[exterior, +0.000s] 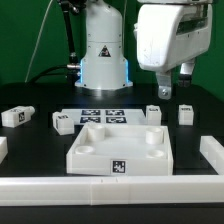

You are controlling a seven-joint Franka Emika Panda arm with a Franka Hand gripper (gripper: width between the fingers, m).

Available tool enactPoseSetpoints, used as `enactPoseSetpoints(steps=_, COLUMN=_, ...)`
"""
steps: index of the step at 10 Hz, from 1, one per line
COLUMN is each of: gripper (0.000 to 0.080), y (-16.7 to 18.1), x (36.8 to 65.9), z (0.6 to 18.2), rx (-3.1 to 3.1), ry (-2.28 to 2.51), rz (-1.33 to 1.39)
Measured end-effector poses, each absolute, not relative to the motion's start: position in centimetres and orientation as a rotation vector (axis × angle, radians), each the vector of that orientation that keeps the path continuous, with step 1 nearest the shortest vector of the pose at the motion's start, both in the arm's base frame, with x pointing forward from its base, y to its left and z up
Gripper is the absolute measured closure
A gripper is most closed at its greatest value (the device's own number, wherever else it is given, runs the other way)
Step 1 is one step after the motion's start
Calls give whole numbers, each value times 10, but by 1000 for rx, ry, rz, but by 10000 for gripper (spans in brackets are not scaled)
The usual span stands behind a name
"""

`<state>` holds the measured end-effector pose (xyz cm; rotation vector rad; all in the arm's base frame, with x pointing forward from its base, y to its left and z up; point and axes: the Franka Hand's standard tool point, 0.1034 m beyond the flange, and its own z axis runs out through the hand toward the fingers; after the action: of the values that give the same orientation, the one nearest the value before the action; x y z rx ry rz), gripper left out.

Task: Assemble one leg

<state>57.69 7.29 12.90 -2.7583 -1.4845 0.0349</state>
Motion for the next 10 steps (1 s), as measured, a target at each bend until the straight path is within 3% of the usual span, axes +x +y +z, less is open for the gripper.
enactPoseSetpoints(steps=5, gripper=150, y=73, x=576, z=127, rx=-2743, ry=-1519, rz=17)
enactPoseSetpoints(steps=10, gripper=150, y=62, x=526, z=90, rx=-2580, ry=-1746, rz=55)
